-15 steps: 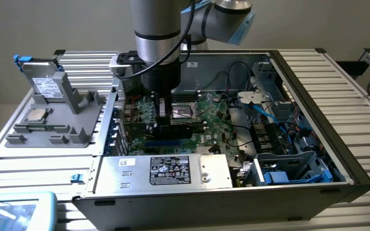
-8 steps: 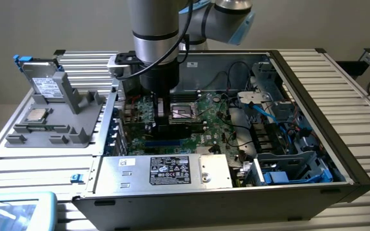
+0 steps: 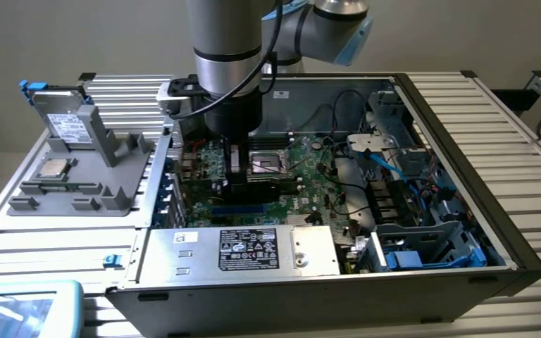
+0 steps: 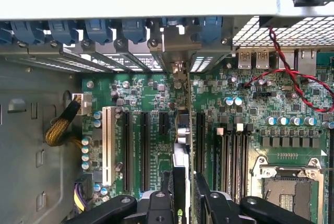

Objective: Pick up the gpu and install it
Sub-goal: 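Insert the gpu into the slot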

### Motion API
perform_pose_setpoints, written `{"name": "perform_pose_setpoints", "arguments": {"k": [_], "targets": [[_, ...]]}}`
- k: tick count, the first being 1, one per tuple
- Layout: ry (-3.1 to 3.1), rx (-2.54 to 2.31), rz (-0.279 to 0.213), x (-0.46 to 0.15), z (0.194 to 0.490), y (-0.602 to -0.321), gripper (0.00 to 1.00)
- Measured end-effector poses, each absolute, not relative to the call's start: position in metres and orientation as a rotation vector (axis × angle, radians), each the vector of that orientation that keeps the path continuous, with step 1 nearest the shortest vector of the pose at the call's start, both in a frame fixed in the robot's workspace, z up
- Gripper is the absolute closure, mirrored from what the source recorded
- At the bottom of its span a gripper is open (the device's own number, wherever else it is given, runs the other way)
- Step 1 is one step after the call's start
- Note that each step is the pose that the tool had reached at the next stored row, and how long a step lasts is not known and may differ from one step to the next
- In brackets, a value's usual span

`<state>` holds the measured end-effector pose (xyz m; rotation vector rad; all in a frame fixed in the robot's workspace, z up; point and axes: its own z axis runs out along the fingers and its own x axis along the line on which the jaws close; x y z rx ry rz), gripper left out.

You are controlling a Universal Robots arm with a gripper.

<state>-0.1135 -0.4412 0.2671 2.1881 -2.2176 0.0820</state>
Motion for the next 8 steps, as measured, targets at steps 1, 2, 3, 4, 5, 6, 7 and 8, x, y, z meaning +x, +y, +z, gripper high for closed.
{"name": "perform_pose_setpoints", "arguments": {"k": [1,2,3,4,5,6,7,8], "targets": [[-2.218,2.188,0.082,-0.1135,0.2671,-0.4414,0.73],[-2.218,2.189,0.082,-0.1135,0.267,-0.4425,0.73],[-2.218,2.189,0.081,-0.1135,0.267,-0.4443,0.73],[-2.218,2.189,0.081,-0.1135,0.267,-0.4455,0.73],[-2.218,2.189,0.081,-0.1135,0.2671,-0.4456,0.73],[-2.218,2.188,0.081,-0.1135,0.2671,-0.4456,0.73],[-2.218,2.188,0.081,-0.1135,0.2671,-0.4456,0.73],[-2.218,2.188,0.081,-0.1135,0.2671,-0.4458,0.73]]}}
